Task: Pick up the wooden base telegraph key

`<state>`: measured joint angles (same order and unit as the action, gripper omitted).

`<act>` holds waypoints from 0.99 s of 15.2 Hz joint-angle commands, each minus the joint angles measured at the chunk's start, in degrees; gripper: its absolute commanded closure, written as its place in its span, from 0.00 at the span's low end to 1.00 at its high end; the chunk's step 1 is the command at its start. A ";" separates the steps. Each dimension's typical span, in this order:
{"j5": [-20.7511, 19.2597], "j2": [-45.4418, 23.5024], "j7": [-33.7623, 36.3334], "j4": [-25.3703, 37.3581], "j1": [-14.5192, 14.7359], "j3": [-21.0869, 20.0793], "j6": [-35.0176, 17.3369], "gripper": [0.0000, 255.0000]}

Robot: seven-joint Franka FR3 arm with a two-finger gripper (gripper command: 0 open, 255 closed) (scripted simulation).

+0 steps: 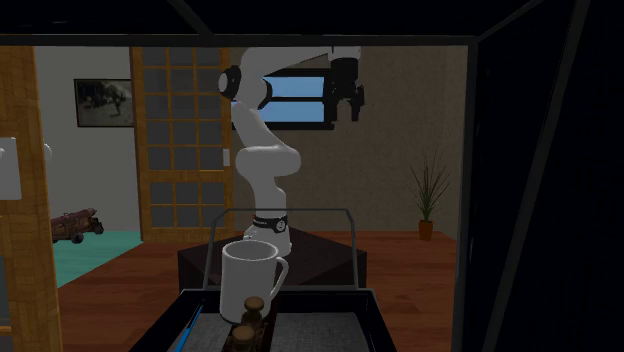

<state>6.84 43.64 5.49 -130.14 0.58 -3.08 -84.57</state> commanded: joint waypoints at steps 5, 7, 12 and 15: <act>-2.82 -3.07 -2.72 -2.48 -1.84 2.58 -4.61 0.00; -4.18 -4.94 -3.99 -3.38 -2.77 3.89 -6.97 0.00; -7.33 -10.54 -6.96 -4.60 -5.14 7.16 -12.96 0.00; -9.00 -14.49 -8.60 -4.60 -6.50 9.15 -16.53 0.00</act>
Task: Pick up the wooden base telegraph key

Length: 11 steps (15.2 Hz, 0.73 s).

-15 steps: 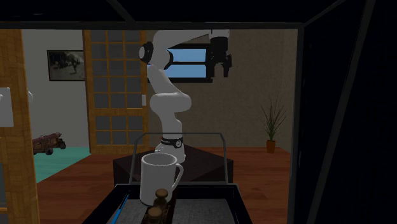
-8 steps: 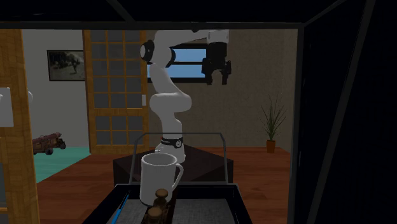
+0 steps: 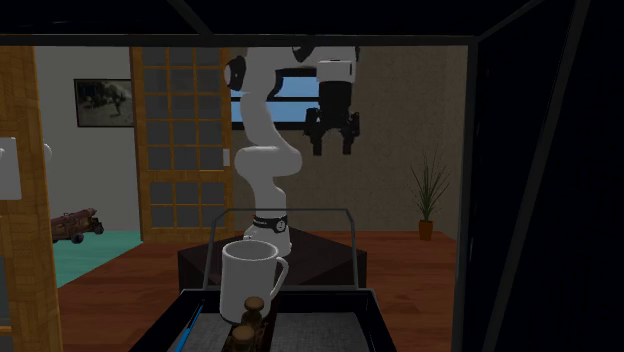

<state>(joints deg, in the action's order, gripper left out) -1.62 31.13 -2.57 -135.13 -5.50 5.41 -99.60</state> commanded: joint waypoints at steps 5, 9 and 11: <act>-2.79 -9.40 -3.17 1.61 -2.58 3.91 -7.23 0.00; -3.96 -15.97 -5.24 3.68 -4.16 6.45 -11.43 0.00; -4.29 -19.43 -6.30 5.08 -4.94 7.65 -13.36 0.00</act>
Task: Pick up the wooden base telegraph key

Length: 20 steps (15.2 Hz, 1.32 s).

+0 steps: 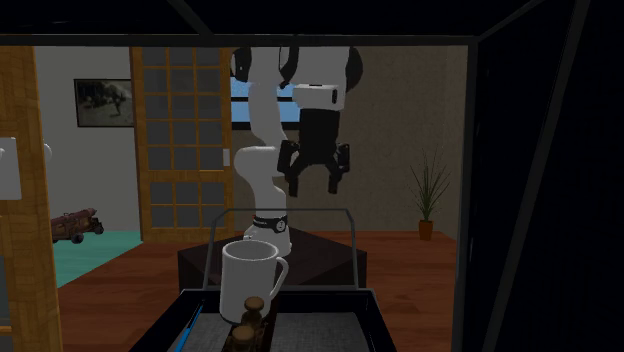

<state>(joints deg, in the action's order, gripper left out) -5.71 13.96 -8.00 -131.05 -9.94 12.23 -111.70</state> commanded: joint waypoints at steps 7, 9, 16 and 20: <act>0.15 -15.04 -4.83 7.74 -3.34 4.54 -6.89 0.00; 0.65 -18.85 -6.02 10.20 -4.27 5.38 -8.11 0.00; 2.55 -29.18 -8.85 16.69 -7.49 6.39 -11.61 0.00; 1.85 -30.72 -8.11 15.78 -10.84 2.88 -14.23 0.00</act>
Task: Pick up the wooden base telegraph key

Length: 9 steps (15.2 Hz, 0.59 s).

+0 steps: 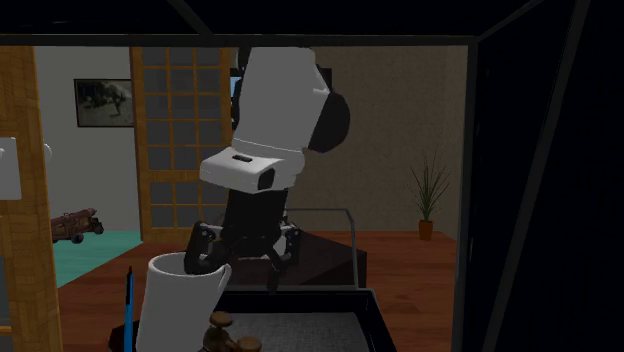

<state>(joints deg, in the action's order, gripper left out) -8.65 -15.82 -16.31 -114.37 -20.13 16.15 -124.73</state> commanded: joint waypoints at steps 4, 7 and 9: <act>4.94 -1.97 0.44 -1.13 -0.75 -1.36 -2.43 1.00; 5.38 -2.90 0.25 0.66 -0.79 -1.54 -1.57 1.00; 4.75 -1.66 1.06 -1.68 -0.40 -1.46 -2.58 1.00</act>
<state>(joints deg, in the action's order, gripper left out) -11.89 -16.47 -15.28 -114.64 -20.91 15.30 -127.00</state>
